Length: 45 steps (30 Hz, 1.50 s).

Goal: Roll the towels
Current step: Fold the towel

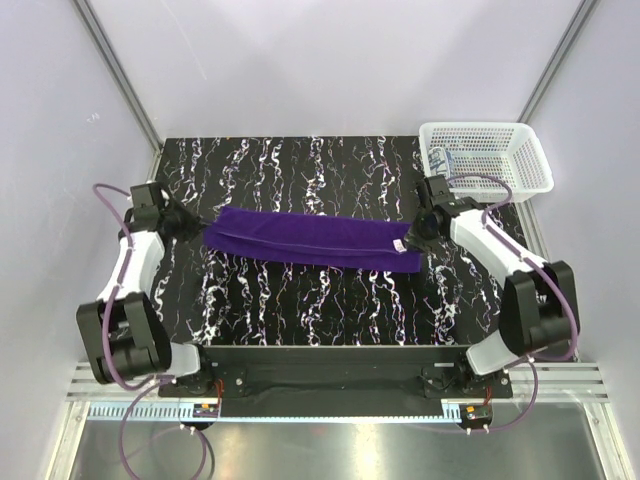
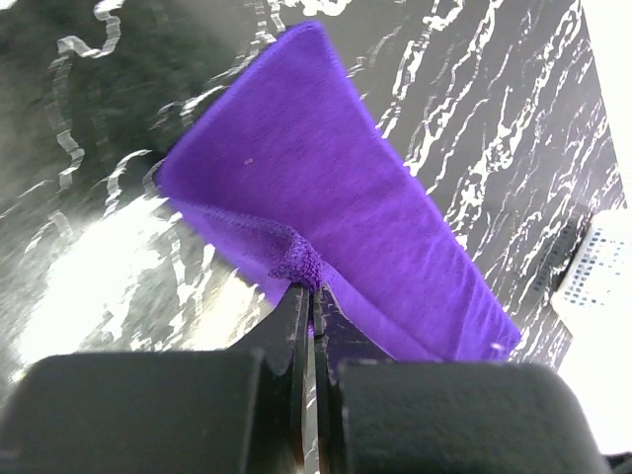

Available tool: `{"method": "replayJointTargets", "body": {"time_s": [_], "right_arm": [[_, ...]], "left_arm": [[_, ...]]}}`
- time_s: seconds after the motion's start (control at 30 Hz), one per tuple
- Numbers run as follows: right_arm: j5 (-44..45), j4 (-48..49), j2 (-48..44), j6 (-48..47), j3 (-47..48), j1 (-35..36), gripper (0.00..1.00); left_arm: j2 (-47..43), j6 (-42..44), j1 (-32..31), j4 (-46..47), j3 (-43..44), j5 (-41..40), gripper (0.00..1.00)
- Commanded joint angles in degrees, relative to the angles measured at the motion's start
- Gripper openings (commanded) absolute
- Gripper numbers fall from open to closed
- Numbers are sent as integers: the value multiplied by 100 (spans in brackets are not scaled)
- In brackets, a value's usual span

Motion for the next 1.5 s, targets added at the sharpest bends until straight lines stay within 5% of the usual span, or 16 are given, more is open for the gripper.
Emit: {"method": "replayJointTargets", "body": {"time_s": [0.0,0.73,1.47], "right_arm": [[33,107,449,-378,531,-23,0],[-152,81,1988,-739,1745,-489,0],[-213,-165,2569,-932,2554,-805,6]], "left_arm": [[481,-82,-224,325,584,30,0],[2758,-20,-602,228,2149,-410,0],[3409,-64,-690,220,2632,-638,0]]}}
